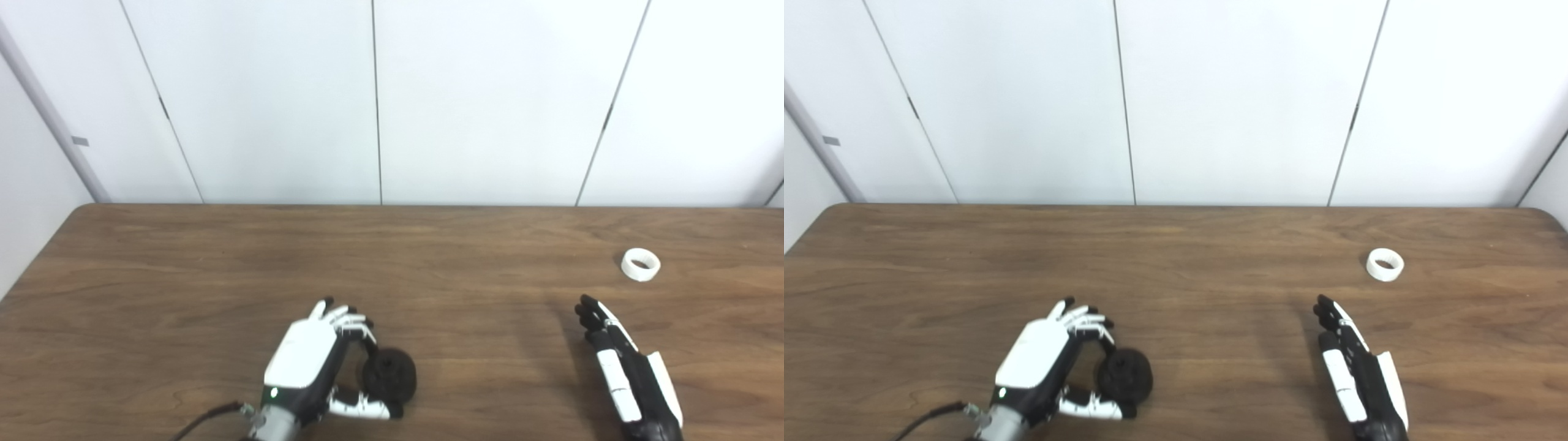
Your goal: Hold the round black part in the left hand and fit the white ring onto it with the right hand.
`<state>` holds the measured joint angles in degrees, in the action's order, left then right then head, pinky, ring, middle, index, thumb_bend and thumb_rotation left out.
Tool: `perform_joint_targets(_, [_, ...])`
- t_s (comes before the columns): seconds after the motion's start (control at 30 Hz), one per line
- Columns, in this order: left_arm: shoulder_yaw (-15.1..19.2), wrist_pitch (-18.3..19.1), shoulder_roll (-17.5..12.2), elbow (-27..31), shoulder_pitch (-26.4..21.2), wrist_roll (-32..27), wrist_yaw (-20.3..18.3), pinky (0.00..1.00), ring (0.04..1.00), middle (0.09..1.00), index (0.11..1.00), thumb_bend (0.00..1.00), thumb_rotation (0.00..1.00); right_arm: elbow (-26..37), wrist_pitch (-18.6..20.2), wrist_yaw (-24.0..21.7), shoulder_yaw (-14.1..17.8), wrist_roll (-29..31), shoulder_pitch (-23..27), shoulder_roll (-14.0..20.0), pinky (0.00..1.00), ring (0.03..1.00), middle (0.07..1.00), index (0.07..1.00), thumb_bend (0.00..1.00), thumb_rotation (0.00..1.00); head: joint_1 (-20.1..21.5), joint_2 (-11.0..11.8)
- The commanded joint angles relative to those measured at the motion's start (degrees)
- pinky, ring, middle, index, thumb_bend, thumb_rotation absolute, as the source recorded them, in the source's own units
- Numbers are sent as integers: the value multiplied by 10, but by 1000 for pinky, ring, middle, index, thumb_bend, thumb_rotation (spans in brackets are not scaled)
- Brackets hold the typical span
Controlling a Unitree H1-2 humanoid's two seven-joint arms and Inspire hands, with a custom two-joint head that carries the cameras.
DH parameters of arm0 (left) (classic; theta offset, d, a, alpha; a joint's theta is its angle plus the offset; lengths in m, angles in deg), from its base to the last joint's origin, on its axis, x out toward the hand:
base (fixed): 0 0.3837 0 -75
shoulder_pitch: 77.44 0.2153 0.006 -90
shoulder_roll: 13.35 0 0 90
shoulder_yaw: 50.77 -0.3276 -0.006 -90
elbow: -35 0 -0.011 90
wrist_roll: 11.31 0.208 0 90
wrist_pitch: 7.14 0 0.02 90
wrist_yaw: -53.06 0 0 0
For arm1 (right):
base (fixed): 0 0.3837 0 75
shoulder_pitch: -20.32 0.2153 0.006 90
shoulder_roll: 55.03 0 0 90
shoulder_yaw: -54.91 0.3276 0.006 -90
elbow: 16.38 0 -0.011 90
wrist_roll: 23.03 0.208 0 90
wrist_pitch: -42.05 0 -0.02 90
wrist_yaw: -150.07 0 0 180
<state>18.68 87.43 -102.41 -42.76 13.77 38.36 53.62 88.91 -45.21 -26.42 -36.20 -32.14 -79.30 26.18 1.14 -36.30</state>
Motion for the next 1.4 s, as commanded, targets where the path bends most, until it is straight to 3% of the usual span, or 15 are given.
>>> perform_joint_targets(0.0, [-1,-18,1,4,-1,13,17,1000,877,770,485,519,51,20,-3,3,-1,2,-3,-21,895,905,887,896,557,1000,0,-2])
perform_joint_targets(0.17, [1,-25,0,2,12,23,19,1000,872,770,486,520,50,30,6,11,0,-22,-6,-14,865,891,878,887,528,1000,3,-9])
perform_joint_targets(0.43, [6,-30,6,-5,20,22,28,1000,864,765,485,521,49,36,13,9,21,-7,8,-1,892,907,890,888,532,1000,5,-18])
perform_joint_targets(0.6, [9,-33,8,-7,22,21,29,1000,868,770,485,520,49,45,45,12,35,-45,32,16,840,892,886,872,563,1000,8,-22])
perform_joint_targets(0.7, [11,-33,10,-7,22,21,30,1000,868,769,485,520,48,53,77,15,45,-87,56,30,833,861,856,837,556,935,13,-26])
perform_joint_targets(0.77, [12,-34,10,-9,22,21,30,1000,865,766,485,520,48,53,92,10,54,-98,73,42,789,836,852,831,531,791,13,-26])
perform_joint_targets(0.87, [14,-33,11,-8,22,17,26,1000,868,768,485,520,49,46,110,6,62,-112,96,64,799,851,865,822,547,625,20,-29])
perform_joint_targets(0.93, [15,-34,11,-8,23,16,25,1000,870,769,485,520,49,38,110,8,65,-117,105,73,815,860,868,816,561,578,23,-31])
perform_joint_targets(1.17, [18,-34,11,-6,25,14,20,1000,874,769,485,520,49,-14,115,28,66,-200,148,115,853,869,862,747,702,341,32,-34])
perform_joint_targets(1.37, [21,-38,7,-5,28,16,19,1000,872,766,485,520,49,-65,110,37,70,-225,180,143,848,894,883,758,741,302,47,-38])
